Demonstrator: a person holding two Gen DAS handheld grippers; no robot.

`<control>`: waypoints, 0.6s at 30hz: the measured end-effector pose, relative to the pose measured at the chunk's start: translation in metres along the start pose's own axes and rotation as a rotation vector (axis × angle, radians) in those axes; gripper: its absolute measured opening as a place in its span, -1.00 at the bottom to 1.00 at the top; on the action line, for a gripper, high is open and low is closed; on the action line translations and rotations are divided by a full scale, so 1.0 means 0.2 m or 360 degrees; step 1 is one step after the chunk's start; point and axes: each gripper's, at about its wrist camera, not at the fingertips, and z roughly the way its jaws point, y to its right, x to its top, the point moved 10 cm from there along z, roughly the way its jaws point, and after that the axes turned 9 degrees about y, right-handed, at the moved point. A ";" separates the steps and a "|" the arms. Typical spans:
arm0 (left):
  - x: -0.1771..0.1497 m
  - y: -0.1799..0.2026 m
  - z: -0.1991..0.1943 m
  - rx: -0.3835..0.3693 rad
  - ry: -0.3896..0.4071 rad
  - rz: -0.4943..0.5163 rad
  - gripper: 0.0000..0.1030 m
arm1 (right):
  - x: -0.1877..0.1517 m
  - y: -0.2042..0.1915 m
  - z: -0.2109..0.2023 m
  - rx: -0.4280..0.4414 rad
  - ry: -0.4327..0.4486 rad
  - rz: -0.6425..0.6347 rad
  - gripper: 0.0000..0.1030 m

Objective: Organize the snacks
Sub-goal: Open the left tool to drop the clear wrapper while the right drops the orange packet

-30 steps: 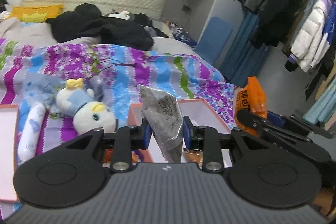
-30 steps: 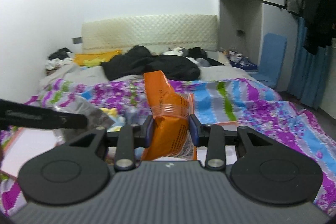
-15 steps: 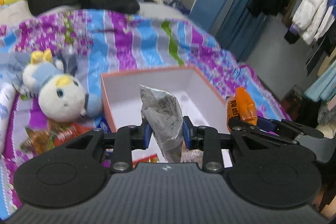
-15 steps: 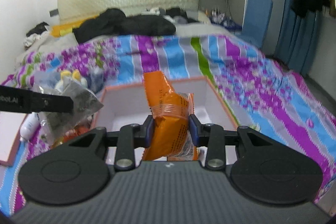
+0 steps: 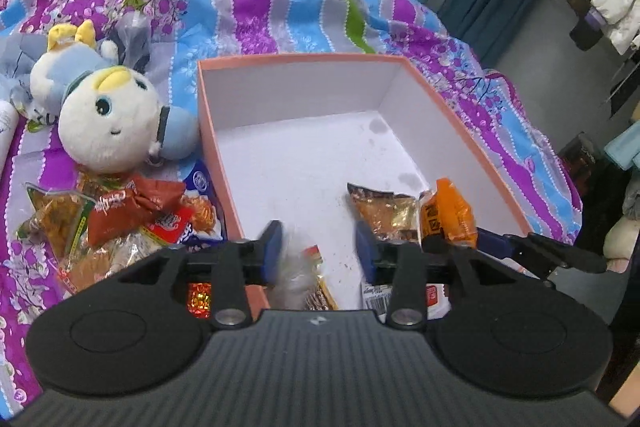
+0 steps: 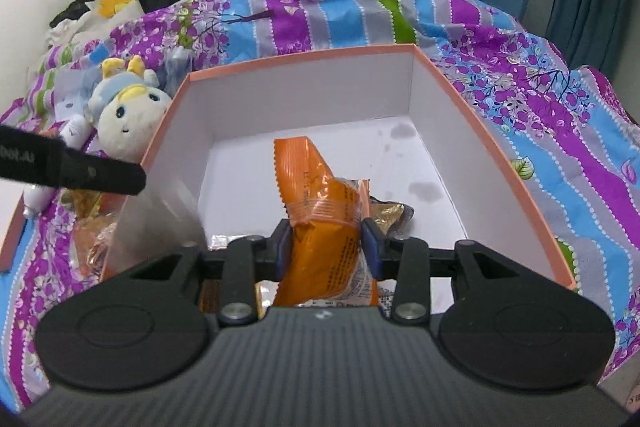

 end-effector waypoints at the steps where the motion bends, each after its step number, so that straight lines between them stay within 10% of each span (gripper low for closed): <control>1: 0.01 0.00 -0.01 0.0005 0.0017 0.0008 0.11 | 0.01 0.01 -0.01 -0.0004 0.0010 0.0017 0.07; 18: 0.22 0.02 -0.66 -0.0016 0.0396 0.0099 0.36 | 0.40 -0.12 -0.51 0.0023 0.0453 0.0117 0.27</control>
